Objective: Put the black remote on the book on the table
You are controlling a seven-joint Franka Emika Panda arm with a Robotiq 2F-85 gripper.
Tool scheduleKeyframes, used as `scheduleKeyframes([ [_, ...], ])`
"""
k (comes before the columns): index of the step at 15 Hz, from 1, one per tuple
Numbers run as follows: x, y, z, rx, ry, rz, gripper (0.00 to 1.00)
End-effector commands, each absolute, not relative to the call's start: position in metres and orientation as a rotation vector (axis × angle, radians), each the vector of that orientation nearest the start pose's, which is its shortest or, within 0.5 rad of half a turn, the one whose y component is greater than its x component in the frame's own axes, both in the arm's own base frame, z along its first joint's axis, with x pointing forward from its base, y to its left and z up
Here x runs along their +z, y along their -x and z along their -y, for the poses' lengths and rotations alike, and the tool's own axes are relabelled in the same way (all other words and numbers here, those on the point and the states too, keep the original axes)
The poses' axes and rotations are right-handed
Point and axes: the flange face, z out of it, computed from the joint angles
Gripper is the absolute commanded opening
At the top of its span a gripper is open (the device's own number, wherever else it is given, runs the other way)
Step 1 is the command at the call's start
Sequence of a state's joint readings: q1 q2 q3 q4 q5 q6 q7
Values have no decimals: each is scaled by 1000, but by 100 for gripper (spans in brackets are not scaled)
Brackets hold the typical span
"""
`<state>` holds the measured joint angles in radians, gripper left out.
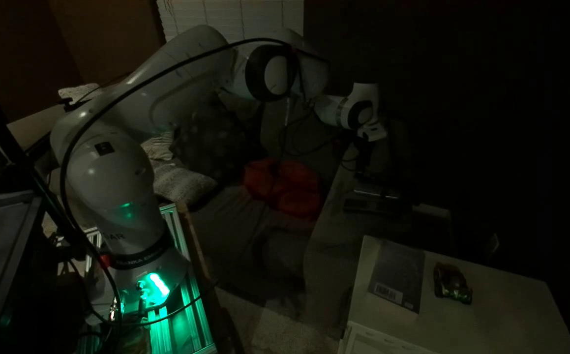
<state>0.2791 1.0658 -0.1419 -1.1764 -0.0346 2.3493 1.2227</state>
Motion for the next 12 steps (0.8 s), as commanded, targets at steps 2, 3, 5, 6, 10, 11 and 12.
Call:
scheduleKeyframes([
  [2,145,-764,-135,-324,2814,-1407,100],
  [3,144,-764,-135,-328,2817,-1401,100],
  [5,142,-767,-133,-342,2794,-1399,100],
  [6,139,-769,-133,-349,2777,-1411,100],
  [10,125,-773,-131,-363,2739,-1429,100],
  [11,123,-774,-129,-365,2741,-1427,100],
  [12,120,-775,-127,-369,2737,-1434,100],
])
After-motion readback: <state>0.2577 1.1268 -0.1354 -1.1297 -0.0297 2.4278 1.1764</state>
